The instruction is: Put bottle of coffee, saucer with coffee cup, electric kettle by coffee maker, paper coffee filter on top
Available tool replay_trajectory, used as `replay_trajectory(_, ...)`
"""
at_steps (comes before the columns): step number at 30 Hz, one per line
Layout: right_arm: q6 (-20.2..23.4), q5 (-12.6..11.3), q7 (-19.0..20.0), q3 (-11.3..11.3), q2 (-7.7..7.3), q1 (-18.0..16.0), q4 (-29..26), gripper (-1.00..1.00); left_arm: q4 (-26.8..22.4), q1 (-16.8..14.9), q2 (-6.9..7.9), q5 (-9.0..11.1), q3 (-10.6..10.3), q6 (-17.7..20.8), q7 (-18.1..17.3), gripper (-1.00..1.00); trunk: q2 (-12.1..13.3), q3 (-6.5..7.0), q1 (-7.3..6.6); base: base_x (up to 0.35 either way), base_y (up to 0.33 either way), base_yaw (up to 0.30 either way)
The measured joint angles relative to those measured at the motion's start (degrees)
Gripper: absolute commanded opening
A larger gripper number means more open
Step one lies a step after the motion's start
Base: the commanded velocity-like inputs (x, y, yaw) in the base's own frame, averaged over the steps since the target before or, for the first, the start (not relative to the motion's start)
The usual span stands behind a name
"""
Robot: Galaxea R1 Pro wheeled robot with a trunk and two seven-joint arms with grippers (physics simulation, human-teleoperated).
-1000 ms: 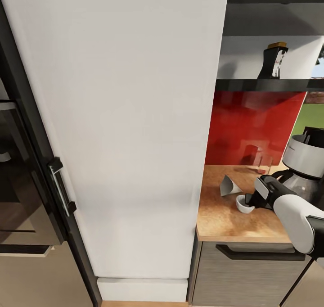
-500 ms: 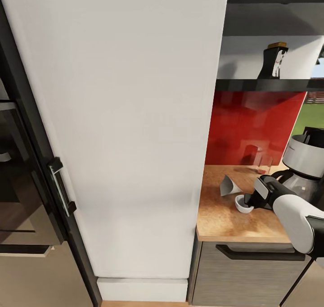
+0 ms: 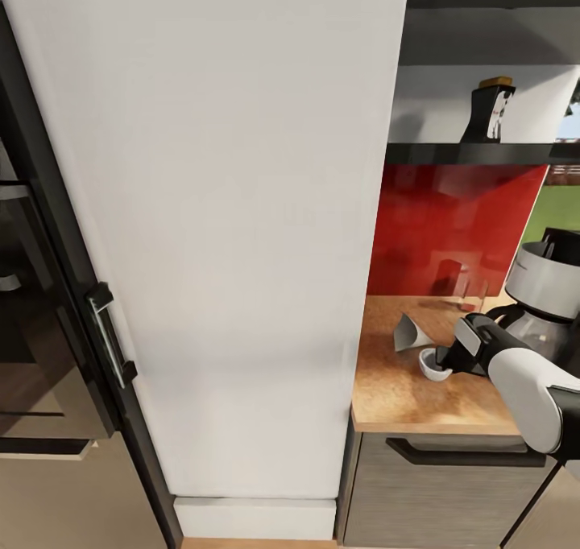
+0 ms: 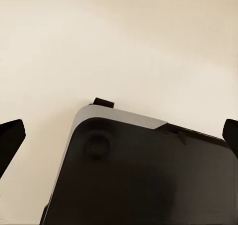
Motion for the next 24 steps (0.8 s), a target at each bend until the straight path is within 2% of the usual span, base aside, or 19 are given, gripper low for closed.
replay_trajectory(9,0.39,0.02,0.0,-0.02,0.1,0.0,0.0,-1.0,0.0,0.0,0.0,0.09,-0.01,0.12,0.04,1.0,3.61,1.62,-1.98,0.0,0.0,0.0)
replay_trajectory(13,1.17,-0.05,-0.24,-0.06,0.69,0.0,0.0,-1.0,0.01,0.01,0.0,0.09,-0.01,0.09,0.05,1.0,5.22,2.34,-2.86,0.0,0.0,0.0)
replay_trajectory(15,2.41,-0.31,-0.23,-0.2,1.53,0.01,0.0,-1.0,0.01,0.0,0.0,0.13,0.03,0.05,0.05,1.0,6.03,2.7,-3.3,0.0,0.0,0.0)
replay_trajectory(24,4.64,-0.1,0.58,0.0,1.96,0.0,-0.01,-1.0,0.01,0.02,0.0,0.24,0.1,0.03,0.05,1.0,9.64,4.32,-5.28,0.0,0.0,0.0)
